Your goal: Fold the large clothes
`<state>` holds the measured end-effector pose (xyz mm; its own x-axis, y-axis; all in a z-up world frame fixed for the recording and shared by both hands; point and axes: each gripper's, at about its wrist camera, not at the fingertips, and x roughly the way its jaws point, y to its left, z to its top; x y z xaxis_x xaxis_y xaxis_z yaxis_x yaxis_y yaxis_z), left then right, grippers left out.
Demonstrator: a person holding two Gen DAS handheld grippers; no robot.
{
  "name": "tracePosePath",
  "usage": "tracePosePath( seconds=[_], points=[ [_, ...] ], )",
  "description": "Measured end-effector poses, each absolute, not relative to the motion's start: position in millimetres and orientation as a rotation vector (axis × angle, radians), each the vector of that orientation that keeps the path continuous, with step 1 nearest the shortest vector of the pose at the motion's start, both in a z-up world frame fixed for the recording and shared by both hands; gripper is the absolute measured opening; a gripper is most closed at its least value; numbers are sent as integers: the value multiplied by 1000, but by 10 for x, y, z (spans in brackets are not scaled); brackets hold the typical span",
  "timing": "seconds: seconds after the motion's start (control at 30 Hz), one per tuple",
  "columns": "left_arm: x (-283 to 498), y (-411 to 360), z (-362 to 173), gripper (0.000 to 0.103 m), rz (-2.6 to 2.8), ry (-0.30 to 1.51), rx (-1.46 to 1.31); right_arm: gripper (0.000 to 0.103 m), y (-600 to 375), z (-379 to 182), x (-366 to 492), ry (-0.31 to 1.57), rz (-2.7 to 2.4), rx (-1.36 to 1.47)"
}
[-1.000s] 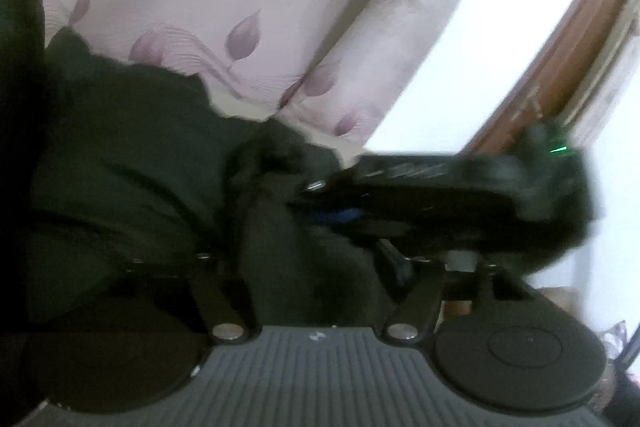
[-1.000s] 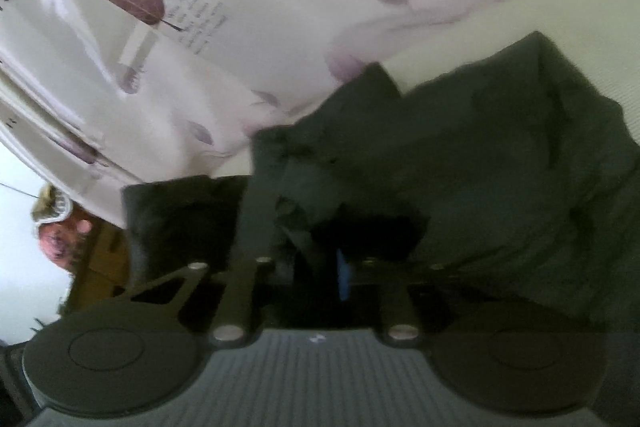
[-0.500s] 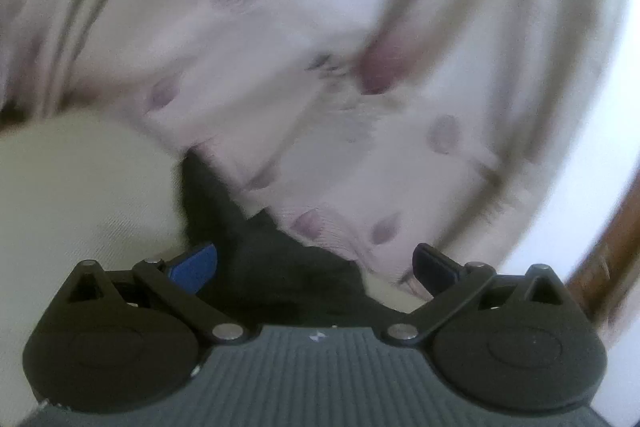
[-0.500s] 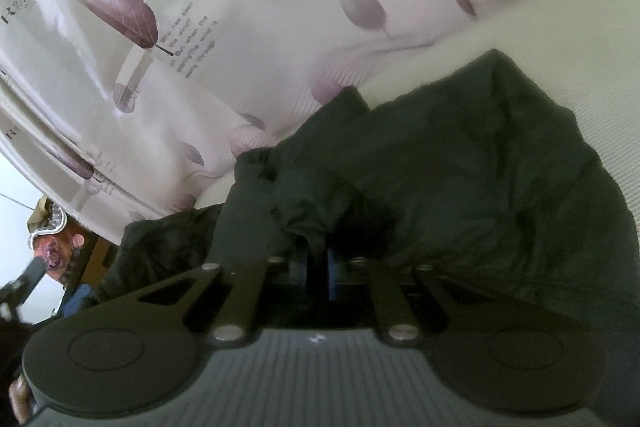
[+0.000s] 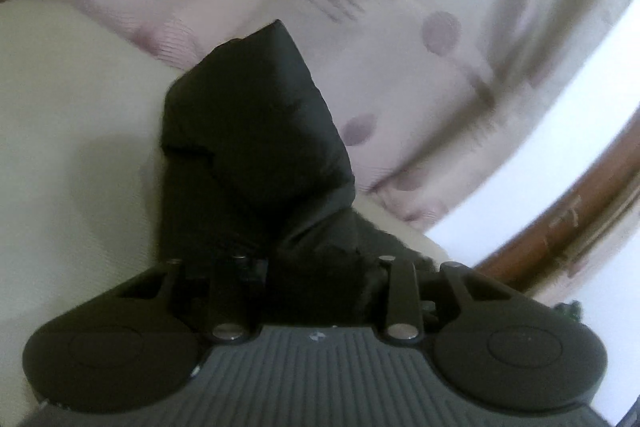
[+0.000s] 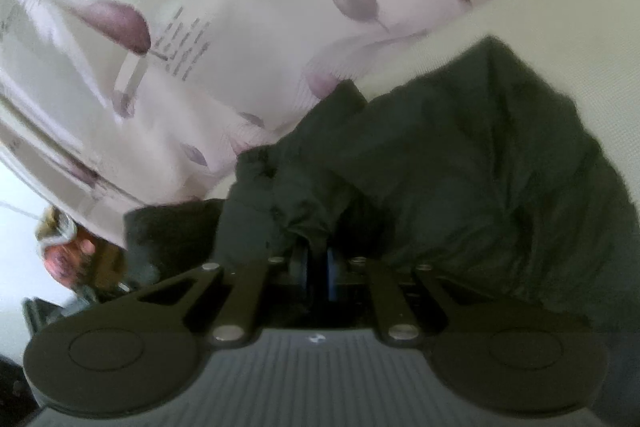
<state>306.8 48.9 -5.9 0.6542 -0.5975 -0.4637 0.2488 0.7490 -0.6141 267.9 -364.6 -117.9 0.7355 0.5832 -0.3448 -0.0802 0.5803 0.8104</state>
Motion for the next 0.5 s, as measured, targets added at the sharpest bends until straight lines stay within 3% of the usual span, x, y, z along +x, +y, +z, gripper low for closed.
tracePosePath(
  seconds=[0.13,0.33,0.5],
  points=[
    [2864,-79,22,37,-648,645,-540,11,-3790,-1274,2712,600,466,1012],
    [2259,-874,7,37,-742,386,-146,12,-4026,-1364,2694,591,469,1082],
    [2503,-922,-263,37,-770,495,-282,13,-4177,-1470,2695,597,504,1160]
  ],
)
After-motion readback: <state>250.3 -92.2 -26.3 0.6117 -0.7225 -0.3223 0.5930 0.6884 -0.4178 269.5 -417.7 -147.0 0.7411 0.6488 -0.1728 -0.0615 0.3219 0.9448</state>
